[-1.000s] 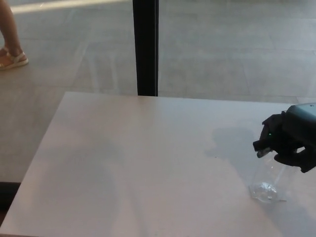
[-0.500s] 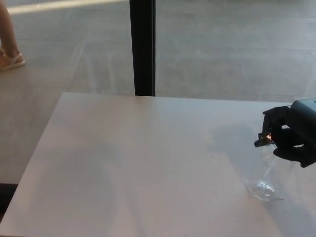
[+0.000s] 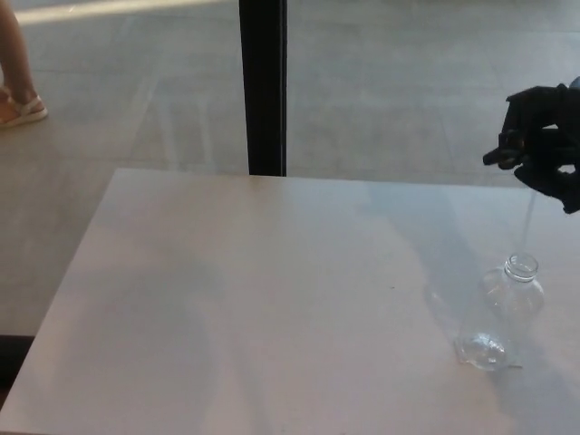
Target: The robot uses its right hand to grab and lift the lid of the spray bottle kept in the middle of the desk and places the lid on the right side of the bottle
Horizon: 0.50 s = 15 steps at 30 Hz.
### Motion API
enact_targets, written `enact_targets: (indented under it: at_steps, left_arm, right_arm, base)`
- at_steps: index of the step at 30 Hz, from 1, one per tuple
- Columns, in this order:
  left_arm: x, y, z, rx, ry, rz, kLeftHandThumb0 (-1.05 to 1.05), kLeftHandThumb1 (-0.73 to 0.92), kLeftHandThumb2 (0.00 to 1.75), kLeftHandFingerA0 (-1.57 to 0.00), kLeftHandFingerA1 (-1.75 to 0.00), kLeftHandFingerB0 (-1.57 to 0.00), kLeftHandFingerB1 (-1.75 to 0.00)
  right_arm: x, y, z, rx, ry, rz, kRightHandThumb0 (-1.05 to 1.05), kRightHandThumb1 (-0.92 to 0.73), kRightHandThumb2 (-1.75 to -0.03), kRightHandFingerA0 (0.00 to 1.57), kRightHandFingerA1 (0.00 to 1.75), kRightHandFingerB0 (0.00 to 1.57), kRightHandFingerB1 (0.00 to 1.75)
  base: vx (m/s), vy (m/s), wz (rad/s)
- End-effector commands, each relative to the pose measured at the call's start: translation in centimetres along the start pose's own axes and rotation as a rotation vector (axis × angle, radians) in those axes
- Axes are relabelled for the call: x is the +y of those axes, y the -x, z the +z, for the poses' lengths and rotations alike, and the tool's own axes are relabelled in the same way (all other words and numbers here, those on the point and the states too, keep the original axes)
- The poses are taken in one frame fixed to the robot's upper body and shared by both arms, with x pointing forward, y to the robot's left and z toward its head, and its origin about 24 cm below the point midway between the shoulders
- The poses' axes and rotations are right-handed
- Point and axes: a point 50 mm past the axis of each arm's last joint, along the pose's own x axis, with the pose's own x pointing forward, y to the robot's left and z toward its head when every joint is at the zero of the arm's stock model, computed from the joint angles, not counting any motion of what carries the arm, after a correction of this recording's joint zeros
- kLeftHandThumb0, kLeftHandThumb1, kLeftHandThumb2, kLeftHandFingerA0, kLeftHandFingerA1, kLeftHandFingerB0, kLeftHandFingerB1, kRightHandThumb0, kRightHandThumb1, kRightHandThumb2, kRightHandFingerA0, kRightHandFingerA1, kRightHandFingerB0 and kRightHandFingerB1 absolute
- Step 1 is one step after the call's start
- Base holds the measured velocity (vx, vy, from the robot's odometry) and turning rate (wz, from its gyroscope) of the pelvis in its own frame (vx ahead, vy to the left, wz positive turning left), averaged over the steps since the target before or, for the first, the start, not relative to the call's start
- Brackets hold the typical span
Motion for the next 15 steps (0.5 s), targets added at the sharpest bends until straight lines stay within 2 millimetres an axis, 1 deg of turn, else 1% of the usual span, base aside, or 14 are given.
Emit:
enact_targets:
  at_steps: [1, 2, 3, 5, 6, 7, 8, 9, 10, 11, 12, 13, 14, 15]
  left_arm:
    - [0.6, 0.2, 0.3, -0.012, 0.005, 0.017, -0.77, 0.72, 0.62, -0.64, -0.46, -0.44, -0.38]
    - [0.6, 0.2, 0.3, -0.014, 0.011, 0.016, -0.77, 0.74, 0.63, -0.63, -0.46, -0.44, -0.38]
    - [0.7, 0.2, 0.3, -0.013, 0.006, 0.017, -0.78, 0.74, 0.63, -0.63, -0.46, -0.44, -0.38]
    - [0.8, 0.2, 0.4, -0.014, 0.003, 0.023, -0.77, 0.74, 0.63, -0.63, -0.45, -0.45, -0.38]
    - [0.8, 0.2, 0.4, -0.014, 0.003, 0.025, -0.77, 0.74, 0.63, -0.63, -0.45, -0.45, -0.38]
    - [0.9, 0.2, 0.4, -0.015, 0.011, 0.023, -0.77, 0.74, 0.63, -0.63, -0.46, -0.44, -0.38]
    - [0.9, 0.3, 0.4, -0.017, -0.008, 0.015, -0.77, 0.75, 0.63, -0.61, -0.46, -0.42, -0.38]
    - [1.0, 0.3, 0.4, -0.02, -0.008, 0.017, -0.77, 0.75, 0.63, -0.61, -0.45, -0.43, -0.38]
    - [1.0, 0.3, 0.4, -0.02, -0.013, 0.017, -0.78, 0.76, 0.63, -0.61, -0.45, -0.43, -0.38]
    - [1.1, 0.4, 0.3, -0.02, -0.021, 0.017, -0.78, 0.76, 0.63, -0.61, -0.45, -0.43, -0.38]
    - [1.1, 0.4, 0.4, -0.021, -0.02, 0.017, -0.78, 0.76, 0.63, -0.61, -0.45, -0.43, -0.38]
    - [1.1, 0.4, 0.3, -0.024, -0.012, 0.018, -0.77, 0.75, 0.63, -0.62, -0.45, -0.44, -0.38]
    - [1.1, 0.4, 0.3, -0.023, -0.005, 0.019, -0.78, 0.74, 0.63, -0.62, -0.45, -0.43, -0.38]
    - [1.1, 0.3, 0.4, -0.019, -0.006, 0.025, -0.77, 0.75, 0.63, -0.62, -0.45, -0.44, -0.38]
  right_arm:
    - [-2.5, -0.3, -0.7, 0.029, 0.038, -0.009, -0.31, -0.56, -1.1, 0.96, 1.66, 0.89, 1.2]
    - [-3.1, -0.2, -0.7, 0.022, 0.055, -0.016, -0.35, -0.49, -1.09, 1.14, 1.53, 0.94, 1.15]
    - [-3.9, -0.1, -0.6, 0.01, 0.071, -0.033, -0.26, -0.53, -1.06, 1.0, 1.7, 0.91, 1.12]
    - [-5.3, 0.0, -0.5, 0.012, 0.084, -0.055, -0.25, -0.51, -1.08, 0.98, 1.69, 0.91, 1.18]
    - [-5.4, 0.0, -0.4, 0.011, 0.083, -0.055, -0.25, -0.51, -1.08, 0.98, 1.69, 0.91, 1.18]
    - [-6.1, 0.1, -0.4, 0.019, 0.084, -0.064, -0.25, -0.48, -1.15, 0.99, 1.68, 0.92, 1.17]
    - [-7.7, 0.4, -0.7, 0.049, 0.086, -0.093, -0.24, -0.47, -1.14, 0.98, 1.64, 0.91, 1.2]
    - [-8.5, 0.4, -0.8, 0.055, 0.085, -0.109, -0.24, -0.51, -1.14, 1.2, 1.29, 0.93, 1.04]
    - [-9.5, 0.6, -1.0, 0.061, 0.078, -0.139, -0.23, -0.46, -1.14, 0.99, 1.59, 0.94, 1.12]
    - [-10.6, 0.7, -1.2, 0.067, 0.066, -0.176, -0.23, -0.46, -1.14, 0.99, 1.59, 0.94, 1.12]
    - [-10.6, 0.7, -1.2, 0.066, 0.066, -0.176, -0.23, -0.46, -1.14, 0.99, 1.59, 0.94, 1.12]
    - [-11.6, 0.9, -1.4, 0.088, 0.047, -0.196, -0.25, -0.49, -1.12, 1.0, 1.6, 0.94, 1.11]
    - [-12.3, 1.1, -1.8, 0.113, 0.037, -0.219, -0.24, -0.51, -1.13, 1.19, 1.27, 0.95, 1.02]
    - [-13.5, 1.7, -2.7, 0.119, 0.009, -0.268, -0.23, -0.53, -1.07, 0.99, 1.58, 0.92, 1.1]
  base:
    - [0.0, 0.0, 0.0]
    - [0.0, 0.0, 0.0]
    - [0.0, 0.0, 0.0]
    - [0.0, 0.0, 0.0]
    - [0.0, 0.0, 0.0]
    - [0.0, 0.0, 0.0]
    - [0.0, 0.0, 0.0]
    - [0.0, 0.0, 0.0]
    - [0.0, 0.0, 0.0]
    - [0.0, 0.0, 0.0]
    - [0.0, 0.0, 0.0]
    - [0.0, 0.0, 0.0]
    - [0.0, 0.0, 0.0]
    - [0.0, 0.0, 0.0]
